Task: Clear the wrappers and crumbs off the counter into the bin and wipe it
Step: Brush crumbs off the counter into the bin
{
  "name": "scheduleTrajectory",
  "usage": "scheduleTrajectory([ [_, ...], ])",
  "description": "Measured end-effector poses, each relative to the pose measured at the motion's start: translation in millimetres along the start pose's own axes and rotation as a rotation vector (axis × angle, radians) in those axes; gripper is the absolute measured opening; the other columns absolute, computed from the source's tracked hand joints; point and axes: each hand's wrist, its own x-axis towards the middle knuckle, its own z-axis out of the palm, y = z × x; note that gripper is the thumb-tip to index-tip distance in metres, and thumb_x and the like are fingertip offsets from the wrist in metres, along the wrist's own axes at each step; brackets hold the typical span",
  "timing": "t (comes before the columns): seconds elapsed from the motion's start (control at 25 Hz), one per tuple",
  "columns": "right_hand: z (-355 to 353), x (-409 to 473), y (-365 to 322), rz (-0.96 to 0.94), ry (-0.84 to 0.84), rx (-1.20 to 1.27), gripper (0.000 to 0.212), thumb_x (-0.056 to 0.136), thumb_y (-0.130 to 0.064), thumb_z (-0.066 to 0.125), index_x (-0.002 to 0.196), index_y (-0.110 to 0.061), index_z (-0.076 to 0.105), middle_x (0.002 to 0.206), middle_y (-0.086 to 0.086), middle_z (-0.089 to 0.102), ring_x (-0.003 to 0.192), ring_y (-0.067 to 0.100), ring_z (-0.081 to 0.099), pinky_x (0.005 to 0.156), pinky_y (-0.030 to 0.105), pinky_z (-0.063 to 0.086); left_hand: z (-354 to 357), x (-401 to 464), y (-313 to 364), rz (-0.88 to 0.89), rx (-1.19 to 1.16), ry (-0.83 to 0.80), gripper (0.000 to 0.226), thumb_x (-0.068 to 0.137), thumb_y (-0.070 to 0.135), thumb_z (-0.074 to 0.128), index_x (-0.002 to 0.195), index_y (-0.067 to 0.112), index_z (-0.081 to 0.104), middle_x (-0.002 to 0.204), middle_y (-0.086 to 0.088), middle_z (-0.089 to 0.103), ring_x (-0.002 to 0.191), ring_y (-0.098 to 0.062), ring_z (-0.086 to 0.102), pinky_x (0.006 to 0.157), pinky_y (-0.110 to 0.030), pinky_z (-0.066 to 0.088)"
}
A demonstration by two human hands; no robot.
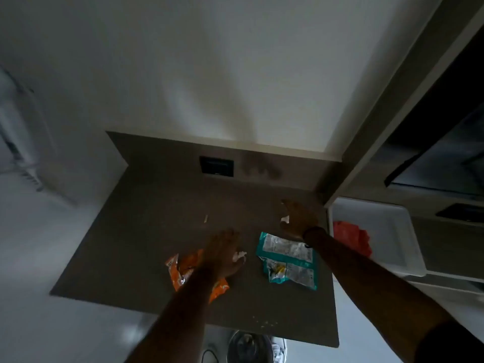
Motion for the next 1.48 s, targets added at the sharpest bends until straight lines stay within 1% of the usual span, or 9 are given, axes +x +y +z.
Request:
scheduleTrajectory([
  [0.08, 8.8, 10.5, 12.7, 0.038, -0.063, 0.1, 0.069, 0.091, -0.033, 0.065, 0.151, -0.018, 0.035, 0.153, 0.014, 0.042, 0.14, 0.035, 0.042, 0.115, 0.046, 0.037, 16.4, 0.5, 7.4, -0.044, 0.046, -0.091, 0.073, 0.089, 0.048, 0.058, 0.152, 0.019, 0.035, 0.159, -0.011, 0.037, 0.146, -0.031, 0.035, 0.125, -0.042, 0.025],
  [0.24, 31.9, 23.8, 31.5, 0.051, -0.111, 0.185, 0.053, 0.09, -0.025, 0.068, 0.137, -0.008, 0.053, 0.143, 0.018, 0.052, 0.132, 0.035, 0.049, 0.11, 0.042, 0.042, 35.6, -0.8, 13.7, -0.126, 0.03, -0.072, 0.053, 0.09, 0.029, 0.056, 0.141, 0.019, 0.053, 0.145, -0.011, 0.055, 0.136, -0.033, 0.048, 0.12, -0.04, 0.03],
  [0.52, 27.0, 4.4, 54.4, 0.067, 0.052, 0.424, 0.027, 0.086, -0.019, 0.074, 0.106, -0.001, 0.068, 0.11, 0.02, 0.07, 0.105, 0.034, 0.066, 0.089, 0.042, 0.055, 14.6, -21.4, 23.0, -0.226, -0.164, 0.099, 0.046, 0.088, 0.024, 0.063, 0.133, 0.015, 0.062, 0.137, -0.01, 0.061, 0.13, -0.029, 0.054, 0.113, -0.036, 0.043],
  [0.68, 22.8, -36.3, 53.3, 0.103, 0.136, 0.529, 0.031, 0.084, -0.02, 0.077, 0.107, -0.003, 0.064, 0.106, 0.018, 0.069, 0.099, 0.031, 0.067, 0.086, 0.047, 0.057, -10.3, -43.3, 29.6, -0.275, -0.223, 0.205, 0.04, 0.086, 0.024, 0.068, 0.124, 0.018, 0.062, 0.13, -0.007, 0.059, 0.119, -0.025, 0.058, 0.103, -0.039, 0.05],
  [0.84, 28.6, -97.7, 31.6, 0.112, 0.184, 0.469, 0.026, 0.082, -0.017, 0.076, 0.105, -0.008, 0.069, 0.109, 0.014, 0.072, 0.098, 0.026, 0.069, 0.08, 0.033, 0.057, -15.9, -74.4, 31.6, -0.255, -0.328, 0.248, 0.041, 0.089, 0.018, 0.068, 0.128, 0.008, 0.061, 0.132, -0.013, 0.062, 0.125, -0.028, 0.057, 0.11, -0.041, 0.046],
  [1.0, 55.4, -169.3, -1.9, 0.071, 0.251, 0.501, 0.02, 0.08, -0.017, 0.079, 0.099, -0.008, 0.075, 0.115, 0.011, 0.074, 0.106, 0.023, 0.07, 0.081, 0.021, 0.052, -6.9, -118.6, 45.2, -0.103, -0.335, 0.27, 0.023, 0.082, 0.01, 0.068, 0.105, 0.007, 0.066, 0.109, -0.014, 0.07, 0.107, -0.031, 0.063, 0.093, -0.041, 0.049],
  [1.08, 75.3, -204.3, -17.4, 0.091, 0.232, 0.546, 0.021, 0.08, -0.018, 0.08, 0.099, -0.009, 0.075, 0.116, 0.01, 0.074, 0.109, 0.022, 0.068, 0.088, 0.026, 0.056, 6.1, -142.6, 53.7, -0.052, -0.341, 0.235, 0.017, 0.081, 0.01, 0.067, 0.097, 0.013, 0.064, 0.098, -0.009, 0.07, 0.097, -0.029, 0.064, 0.082, -0.041, 0.051],
  [1.2, 111.4, -247.0, -27.4, 0.112, 0.158, 0.513, 0.021, 0.078, -0.019, 0.081, 0.096, -0.012, 0.075, 0.098, 0.007, 0.078, 0.092, 0.021, 0.074, 0.083, 0.036, 0.06, 37.9, -175.5, 59.7, 0.03, -0.307, 0.162, 0.016, 0.079, 0.015, 0.066, 0.094, 0.016, 0.062, 0.096, -0.004, 0.07, 0.096, -0.025, 0.064, 0.078, -0.04, 0.053],
  [1.48, 189.8, -293.4, -16.3, 0.288, -0.011, 0.538, 0.017, 0.075, -0.025, 0.078, 0.09, -0.018, 0.074, 0.09, -0.001, 0.078, 0.082, 0.014, 0.071, 0.073, 0.025, 0.052, 129.9, -208.8, 64.3, -0.038, -0.301, -0.022, 0.02, 0.085, 0.023, 0.064, 0.105, 0.025, 0.064, 0.109, 0.005, 0.073, 0.11, -0.02, 0.062, 0.084, -0.035, 0.054],
])
